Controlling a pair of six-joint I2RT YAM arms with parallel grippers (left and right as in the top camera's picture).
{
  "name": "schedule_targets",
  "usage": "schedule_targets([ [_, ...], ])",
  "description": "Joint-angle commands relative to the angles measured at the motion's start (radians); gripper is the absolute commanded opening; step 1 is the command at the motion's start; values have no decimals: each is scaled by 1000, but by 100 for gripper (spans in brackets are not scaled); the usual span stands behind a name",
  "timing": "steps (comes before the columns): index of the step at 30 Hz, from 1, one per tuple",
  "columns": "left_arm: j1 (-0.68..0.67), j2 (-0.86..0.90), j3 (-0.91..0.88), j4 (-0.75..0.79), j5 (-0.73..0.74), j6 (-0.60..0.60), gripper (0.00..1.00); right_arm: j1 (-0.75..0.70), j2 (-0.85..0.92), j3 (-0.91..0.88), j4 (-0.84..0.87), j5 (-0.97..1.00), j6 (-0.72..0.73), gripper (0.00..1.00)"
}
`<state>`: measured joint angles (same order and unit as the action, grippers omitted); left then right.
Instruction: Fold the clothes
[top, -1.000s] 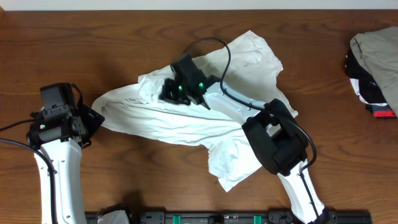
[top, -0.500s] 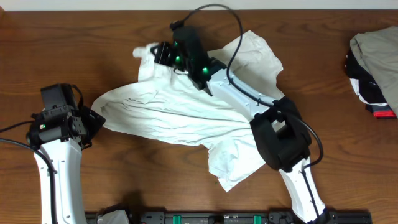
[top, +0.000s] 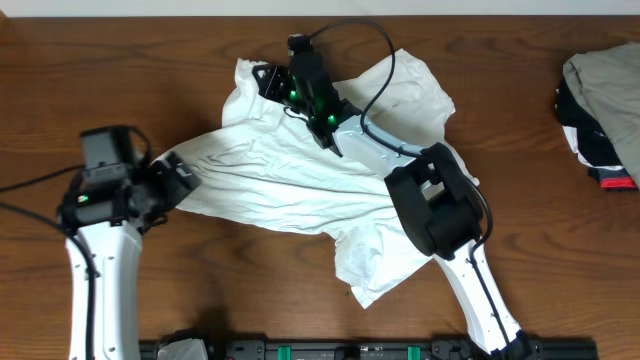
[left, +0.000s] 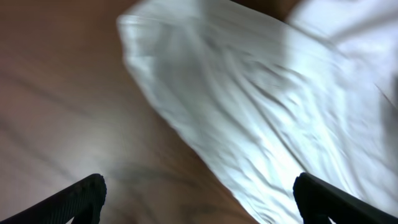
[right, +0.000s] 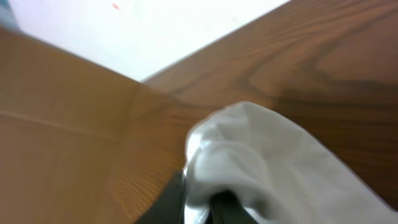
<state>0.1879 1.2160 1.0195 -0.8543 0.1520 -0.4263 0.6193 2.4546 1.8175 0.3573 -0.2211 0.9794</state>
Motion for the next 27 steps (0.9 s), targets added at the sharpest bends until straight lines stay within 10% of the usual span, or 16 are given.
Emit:
schedule_targets([
  [1,-77,5,5,19,47,63,98,6,4,19,19,-67,8,38],
  [6,-189,6,5,67,47,71,98,-57,4,93,-31,-257,-106,99],
  [14,-374,69,5,217,47,72,93,-245,3,383,-678,-431,-280,99],
  [20,-482,261,5,409,47,107,84,-350,3,592,-1334,-129,-540,99],
  [27,-514,481,6,608,47,119,82,-387,3,641,-1664,12,-687,99],
])
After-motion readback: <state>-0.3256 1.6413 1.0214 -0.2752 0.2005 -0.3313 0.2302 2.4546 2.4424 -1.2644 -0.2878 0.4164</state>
